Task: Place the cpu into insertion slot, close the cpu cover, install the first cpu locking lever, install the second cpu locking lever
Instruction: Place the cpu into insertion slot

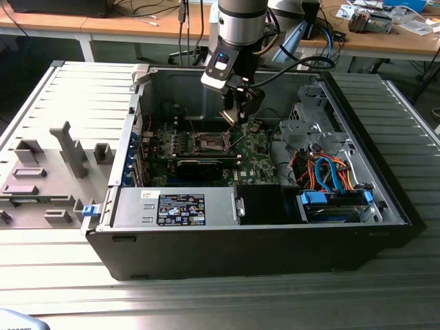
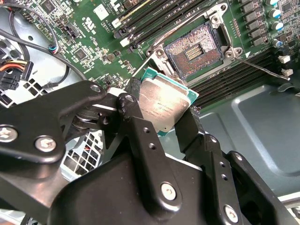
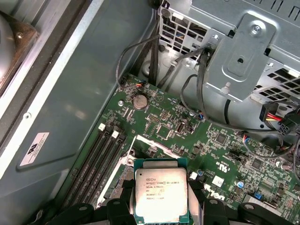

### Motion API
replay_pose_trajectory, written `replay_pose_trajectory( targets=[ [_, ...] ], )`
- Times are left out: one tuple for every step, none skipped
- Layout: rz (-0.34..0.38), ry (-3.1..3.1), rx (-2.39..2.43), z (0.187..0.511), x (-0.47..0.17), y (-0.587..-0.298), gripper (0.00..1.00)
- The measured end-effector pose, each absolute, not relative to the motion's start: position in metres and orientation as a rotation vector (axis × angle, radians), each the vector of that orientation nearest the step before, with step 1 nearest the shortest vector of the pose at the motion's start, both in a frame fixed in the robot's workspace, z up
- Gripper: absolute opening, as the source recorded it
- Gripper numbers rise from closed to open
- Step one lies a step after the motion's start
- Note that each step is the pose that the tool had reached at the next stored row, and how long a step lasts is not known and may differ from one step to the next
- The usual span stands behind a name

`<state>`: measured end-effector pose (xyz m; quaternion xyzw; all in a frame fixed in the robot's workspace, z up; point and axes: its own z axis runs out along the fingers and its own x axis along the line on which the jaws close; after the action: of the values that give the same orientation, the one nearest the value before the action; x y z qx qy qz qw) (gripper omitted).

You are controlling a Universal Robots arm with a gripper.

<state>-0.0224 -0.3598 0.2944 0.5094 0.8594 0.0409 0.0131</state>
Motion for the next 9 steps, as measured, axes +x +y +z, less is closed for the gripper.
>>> replay_pose_trajectory(
  targets=[
    [0.127, 2.677, 1.588, 0.2944, -0.0224, -0.3598, 0.54],
    [0.127, 2.677, 1.589, 0.2944, -0.0224, -0.3598, 0.54],
    [0.127, 2.676, 1.59, 0.2943, -0.0224, -0.3598, 0.54],
    [0.127, 2.676, 1.59, 0.2944, -0.0224, -0.3598, 0.54],
    [0.127, 2.675, 1.591, 0.2944, -0.0224, -0.3598, 0.54],
    [0.127, 2.674, 1.593, 0.2944, -0.0224, -0.3598, 0.54],
    [0.127, 2.673, 1.594, 0.2943, -0.0224, -0.3598, 0.54],
    [0.127, 2.673, 1.595, 0.2943, -0.0224, -0.3598, 0.54],
    [0.127, 2.672, 1.596, 0.2944, -0.0224, -0.3598, 0.54]
  ],
)
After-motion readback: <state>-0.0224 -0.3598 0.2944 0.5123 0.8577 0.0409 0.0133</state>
